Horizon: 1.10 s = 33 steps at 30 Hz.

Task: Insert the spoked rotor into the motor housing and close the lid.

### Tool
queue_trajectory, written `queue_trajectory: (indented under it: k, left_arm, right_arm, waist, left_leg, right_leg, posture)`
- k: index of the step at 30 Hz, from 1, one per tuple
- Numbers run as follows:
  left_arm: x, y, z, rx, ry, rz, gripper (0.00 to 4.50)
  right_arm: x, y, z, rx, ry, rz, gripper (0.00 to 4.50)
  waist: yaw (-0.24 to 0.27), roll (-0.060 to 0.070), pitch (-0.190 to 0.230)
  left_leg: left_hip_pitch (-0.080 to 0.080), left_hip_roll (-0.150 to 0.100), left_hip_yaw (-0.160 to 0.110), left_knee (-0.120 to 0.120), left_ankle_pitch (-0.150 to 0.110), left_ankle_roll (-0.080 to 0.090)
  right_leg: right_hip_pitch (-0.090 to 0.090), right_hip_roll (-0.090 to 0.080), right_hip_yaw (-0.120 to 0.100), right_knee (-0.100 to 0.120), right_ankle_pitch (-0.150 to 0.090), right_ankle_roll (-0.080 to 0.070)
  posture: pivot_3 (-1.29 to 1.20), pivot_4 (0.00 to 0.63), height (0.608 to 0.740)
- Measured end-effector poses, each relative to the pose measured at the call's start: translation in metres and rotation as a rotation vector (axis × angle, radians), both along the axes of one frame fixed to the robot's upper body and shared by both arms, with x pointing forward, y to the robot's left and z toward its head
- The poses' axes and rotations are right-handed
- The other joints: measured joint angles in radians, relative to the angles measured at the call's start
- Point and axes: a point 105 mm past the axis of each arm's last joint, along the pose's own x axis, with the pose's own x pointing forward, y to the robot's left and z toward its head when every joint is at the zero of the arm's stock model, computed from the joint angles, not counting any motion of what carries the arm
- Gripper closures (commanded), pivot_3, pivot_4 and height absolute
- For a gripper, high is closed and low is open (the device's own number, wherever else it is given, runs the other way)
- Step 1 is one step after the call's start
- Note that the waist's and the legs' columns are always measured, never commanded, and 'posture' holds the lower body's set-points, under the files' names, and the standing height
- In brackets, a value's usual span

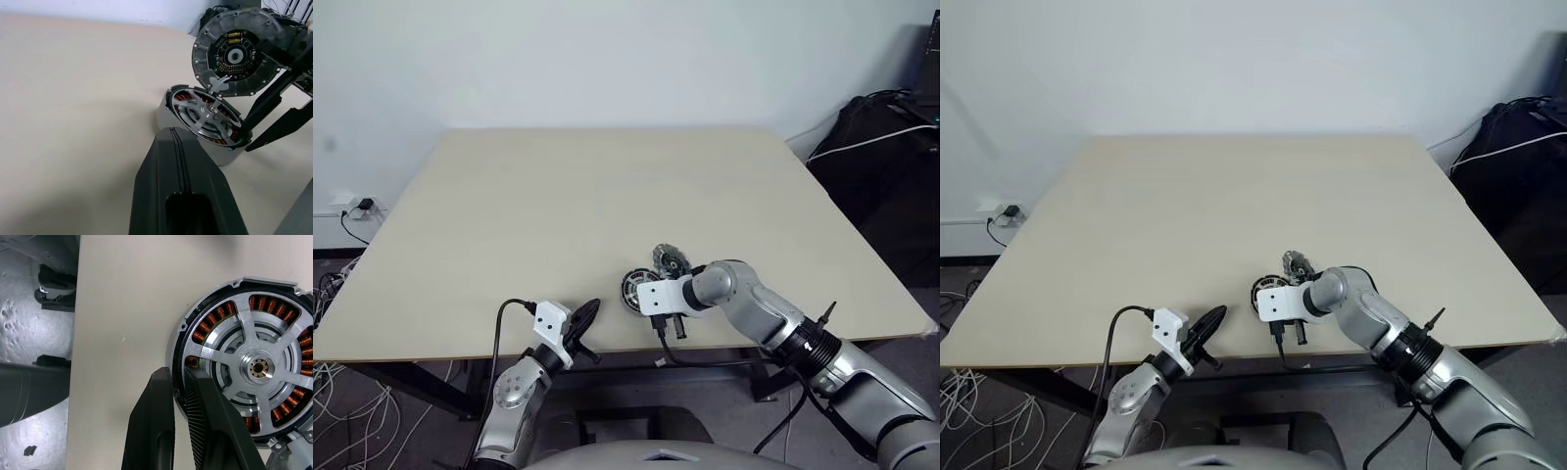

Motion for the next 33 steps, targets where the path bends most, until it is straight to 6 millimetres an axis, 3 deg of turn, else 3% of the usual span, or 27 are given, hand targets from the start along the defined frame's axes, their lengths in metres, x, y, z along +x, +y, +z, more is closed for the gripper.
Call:
queue_trajectory:
  k: [6,13,17,28,33]
  left_arm:
    - [0.000,0.000,0.000,-0.001,0.001,0.000,4.50]
    - [0.000,0.000,0.001,-0.003,0.002,-0.001,4.50]
    - [0.000,-0.001,0.001,-0.004,0.009,-0.003,4.50]
    - [0.001,-0.001,0.004,-0.008,0.004,0.000,4.50]
    - [0.000,-0.002,0.003,-0.011,0.013,-0.001,4.50]
  right_arm:
    - [0.000,0.000,0.003,0.039,0.034,-0.102,4.40]
    - [-0.001,0.007,0.025,0.129,0.083,-0.244,4.40]
    - [-0.008,0.010,0.027,0.152,0.138,-0.297,4.40]
    - [-0.020,-0.004,0.030,0.108,0.186,-0.317,4.40]
    - [-0.025,0.003,0.031,0.131,0.220,-0.323,4.40]
  waist:
    - [0.002,0.000,0.000]
    - [0.003,0.000,0.000]
    - [0.006,0.000,0.000]
    - [0.007,0.000,0.000]
    - [0.005,0.000,0.000]
  left_leg:
    - [-0.001,0.000,0.000,0.000,0.000,0.000]
    - [-0.003,0.000,0.000,0.000,0.000,0.000]
    - [-0.003,0.000,-0.001,0.000,0.000,0.000]
    - [-0.003,-0.001,-0.001,0.000,-0.001,0.001]
    - [-0.003,0.000,-0.001,0.000,-0.001,0.001]
  right_leg:
    - [-0.001,0.000,0.000,0.000,0.000,0.000]
    - [-0.002,0.000,0.000,0.000,0.000,0.000]
    - [-0.002,0.000,0.000,-0.001,0.000,0.000]
    - [-0.002,0.000,-0.001,-0.002,0.000,0.000]
    - [-0.002,0.000,-0.001,-0.002,0.000,0.000]
  posture:
    - [0.00,0.000,0.740]
    - [0.00,0.000,0.740]
    - [0.00,0.000,0.740]
    - [0.00,0.000,0.740]
    - [0.00,0.000,0.740]
